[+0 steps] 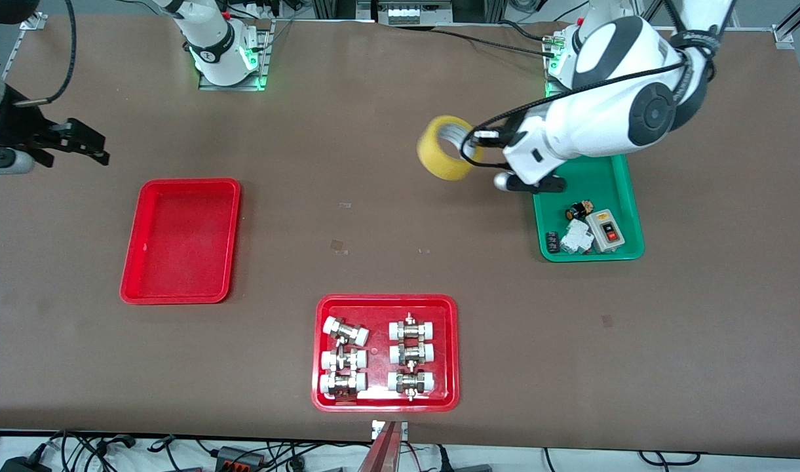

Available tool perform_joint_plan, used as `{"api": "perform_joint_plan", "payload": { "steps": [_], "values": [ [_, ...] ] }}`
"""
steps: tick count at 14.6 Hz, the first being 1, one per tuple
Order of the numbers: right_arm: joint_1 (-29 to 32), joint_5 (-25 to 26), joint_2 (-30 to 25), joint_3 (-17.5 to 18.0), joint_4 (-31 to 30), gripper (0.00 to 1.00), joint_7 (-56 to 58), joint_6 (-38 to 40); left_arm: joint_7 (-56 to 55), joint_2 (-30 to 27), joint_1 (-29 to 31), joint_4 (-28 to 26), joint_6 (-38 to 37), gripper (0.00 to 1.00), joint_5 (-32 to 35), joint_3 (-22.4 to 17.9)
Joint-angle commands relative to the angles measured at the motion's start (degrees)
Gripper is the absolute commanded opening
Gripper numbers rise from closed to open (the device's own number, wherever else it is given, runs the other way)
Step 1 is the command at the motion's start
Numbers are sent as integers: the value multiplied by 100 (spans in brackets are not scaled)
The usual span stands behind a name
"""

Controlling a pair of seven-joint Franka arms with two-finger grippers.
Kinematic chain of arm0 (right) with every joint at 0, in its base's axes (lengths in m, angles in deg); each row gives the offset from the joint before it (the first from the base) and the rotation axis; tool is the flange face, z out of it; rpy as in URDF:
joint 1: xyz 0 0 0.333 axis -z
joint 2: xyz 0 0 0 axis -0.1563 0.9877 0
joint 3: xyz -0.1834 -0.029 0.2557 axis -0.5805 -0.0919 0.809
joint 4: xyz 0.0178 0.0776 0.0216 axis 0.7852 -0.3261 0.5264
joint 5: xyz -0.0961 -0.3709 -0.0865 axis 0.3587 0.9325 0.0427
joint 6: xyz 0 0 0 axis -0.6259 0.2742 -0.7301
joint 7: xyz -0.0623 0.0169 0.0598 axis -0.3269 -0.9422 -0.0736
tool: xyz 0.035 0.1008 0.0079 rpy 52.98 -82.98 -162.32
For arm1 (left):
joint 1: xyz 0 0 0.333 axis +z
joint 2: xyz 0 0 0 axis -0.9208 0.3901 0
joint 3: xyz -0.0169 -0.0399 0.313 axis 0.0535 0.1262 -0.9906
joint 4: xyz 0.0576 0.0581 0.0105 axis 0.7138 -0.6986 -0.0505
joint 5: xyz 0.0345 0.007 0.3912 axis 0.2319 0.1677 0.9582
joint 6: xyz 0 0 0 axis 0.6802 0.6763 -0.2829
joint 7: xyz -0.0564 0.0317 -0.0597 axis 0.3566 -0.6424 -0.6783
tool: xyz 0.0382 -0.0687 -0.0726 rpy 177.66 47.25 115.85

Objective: Left arm passes tape to right arm into tray
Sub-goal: 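Lift the tape with the left gripper while the right gripper reaches toward it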

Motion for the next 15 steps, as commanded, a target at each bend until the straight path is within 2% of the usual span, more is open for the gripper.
{"api": "perform_joint_plan", "payload": {
  "steps": [1, 3, 5, 8, 10, 12, 15],
  "values": [
    [-159, -141, 376, -19, 163, 100, 82, 388, -280, 600, -479, 1048, 84, 0, -289, 17],
    [-247, -159, 412, -19, 250, 100, 82, 434, -306, 645, -744, 1165, 408, 0, -333, 26],
    [-414, -482, 693, -19, 416, 100, 99, 495, -315, 662, -859, 1165, 804, 0, -639, 26],
    [-756, -1728, 694, -19, 523, 100, 12, 426, -228, 942, -824, 1270, 832, 0, -1028, 9],
    [-1037, -2781, 772, -19, 759, 100, 3, 390, -218, 1250, -771, 1603, 823, 0, -1141, 9],
    [-1319, -3705, 965, -19, 900, 100, -93, -64, -227, 1357, -780, 1684, 823, 0, -1221, 0],
    [-1845, -4481, 1203, -19, 919, 100, -112, -934, -236, 1357, -754, 1684, 805, 0, -1221, 9]
  ]
}}
